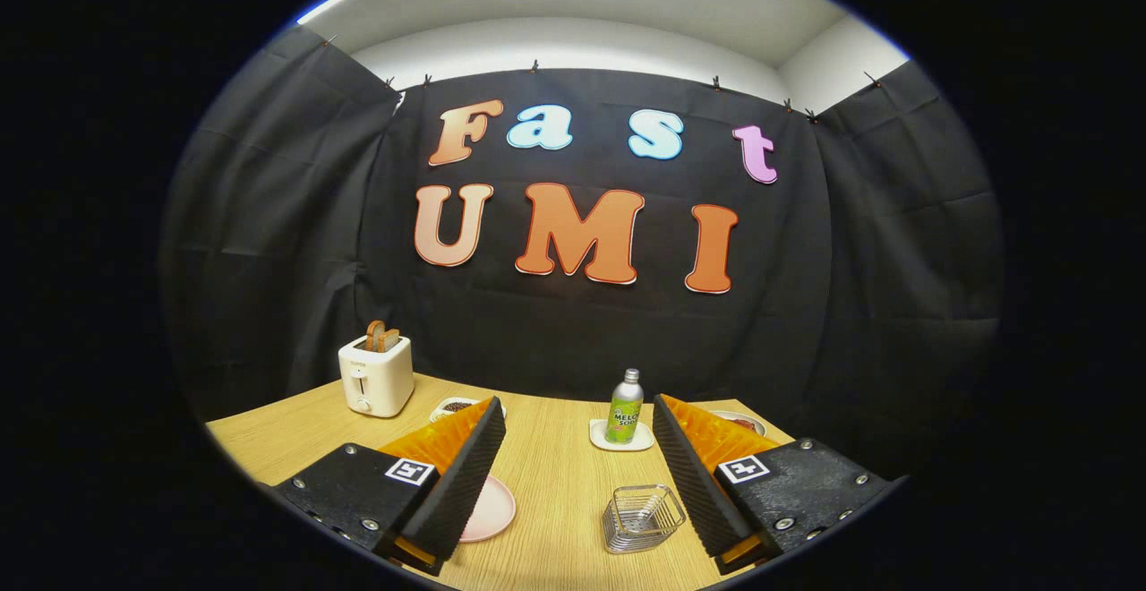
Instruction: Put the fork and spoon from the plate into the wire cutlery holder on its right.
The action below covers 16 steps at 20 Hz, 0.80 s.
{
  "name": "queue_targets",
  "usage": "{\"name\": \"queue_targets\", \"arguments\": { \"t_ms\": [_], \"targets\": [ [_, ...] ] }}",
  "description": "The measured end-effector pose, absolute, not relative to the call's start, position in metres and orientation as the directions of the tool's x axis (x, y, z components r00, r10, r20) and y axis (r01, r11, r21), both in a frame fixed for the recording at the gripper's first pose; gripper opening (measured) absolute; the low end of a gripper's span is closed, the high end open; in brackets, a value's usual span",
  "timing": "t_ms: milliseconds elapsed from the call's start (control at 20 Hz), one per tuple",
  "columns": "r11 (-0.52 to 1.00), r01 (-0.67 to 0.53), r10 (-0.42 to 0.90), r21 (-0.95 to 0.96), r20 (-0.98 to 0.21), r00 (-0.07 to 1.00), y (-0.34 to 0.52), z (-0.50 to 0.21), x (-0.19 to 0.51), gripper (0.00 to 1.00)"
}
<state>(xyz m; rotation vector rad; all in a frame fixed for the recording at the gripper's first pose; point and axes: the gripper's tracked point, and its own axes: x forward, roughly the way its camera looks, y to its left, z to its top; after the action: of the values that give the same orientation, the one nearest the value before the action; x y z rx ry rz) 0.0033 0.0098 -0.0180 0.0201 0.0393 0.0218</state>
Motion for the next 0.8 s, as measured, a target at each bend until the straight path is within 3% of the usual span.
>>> {"name": "queue_targets", "arguments": {
  "t_ms": [300,800],
  "targets": [
    [0.996,-0.077,0.080,0.036,-0.105,0.991,0.040,-0.047,0.009,0.99],
    [0.974,-0.219,0.225,0.056,-0.344,0.912,0.121,-0.137,0.021,0.99]
  ]
}}
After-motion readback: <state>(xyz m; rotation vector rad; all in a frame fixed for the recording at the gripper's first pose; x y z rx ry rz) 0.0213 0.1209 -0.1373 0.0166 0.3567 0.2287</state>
